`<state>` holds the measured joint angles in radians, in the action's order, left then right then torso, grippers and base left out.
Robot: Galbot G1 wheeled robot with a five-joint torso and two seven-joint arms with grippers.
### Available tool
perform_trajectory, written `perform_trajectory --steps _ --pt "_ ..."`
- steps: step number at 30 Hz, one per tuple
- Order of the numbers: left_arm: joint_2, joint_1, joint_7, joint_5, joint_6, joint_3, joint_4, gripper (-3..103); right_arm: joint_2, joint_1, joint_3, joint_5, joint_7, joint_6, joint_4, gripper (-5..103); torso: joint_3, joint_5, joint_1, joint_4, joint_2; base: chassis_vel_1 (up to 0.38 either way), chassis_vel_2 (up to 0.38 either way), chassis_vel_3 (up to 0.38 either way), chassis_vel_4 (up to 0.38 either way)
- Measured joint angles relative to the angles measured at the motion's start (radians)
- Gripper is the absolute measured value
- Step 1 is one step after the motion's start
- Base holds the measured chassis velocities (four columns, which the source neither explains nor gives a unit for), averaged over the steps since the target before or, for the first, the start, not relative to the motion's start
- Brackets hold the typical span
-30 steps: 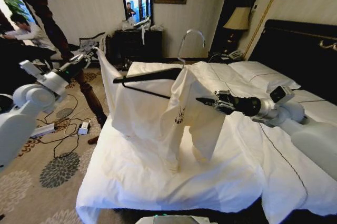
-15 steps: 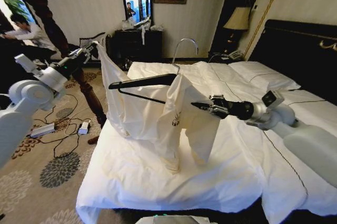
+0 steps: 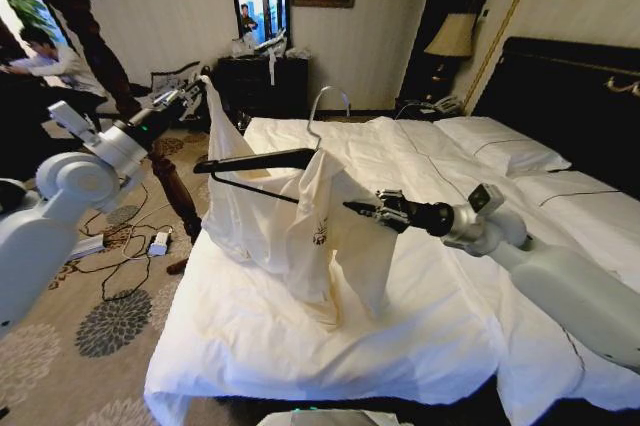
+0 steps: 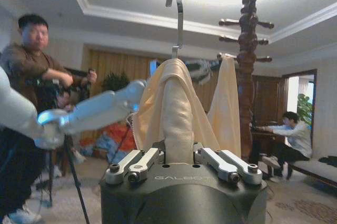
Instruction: Pick up the clothes from the bed and hang them on the clothes hanger.
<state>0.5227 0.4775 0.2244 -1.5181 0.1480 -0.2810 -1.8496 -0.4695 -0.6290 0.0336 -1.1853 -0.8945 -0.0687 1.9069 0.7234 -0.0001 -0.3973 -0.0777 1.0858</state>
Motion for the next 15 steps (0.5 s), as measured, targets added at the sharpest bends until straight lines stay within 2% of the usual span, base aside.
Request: perform_trajectory --steps 7,15 --pt "0.020 -0.012 -0.045 -0.001 0.009 0.000 -0.051 0 -0.015 0.000 -0.025 0.152 0.059 0.006 -0.003 19 0.000 0.0002 0.000 -0.0002 0.000 0.000 0.000 0.000 0.000" --pt "0.013 0.009 -0.055 0.003 0.010 -0.022 -0.077 0 -0.007 -0.025 -0.022 0.193 0.172 0.031 -0.018 19 0.000 0.0002 0.000 0.0000 0.000 0.000 0.000 0.000 0.000"
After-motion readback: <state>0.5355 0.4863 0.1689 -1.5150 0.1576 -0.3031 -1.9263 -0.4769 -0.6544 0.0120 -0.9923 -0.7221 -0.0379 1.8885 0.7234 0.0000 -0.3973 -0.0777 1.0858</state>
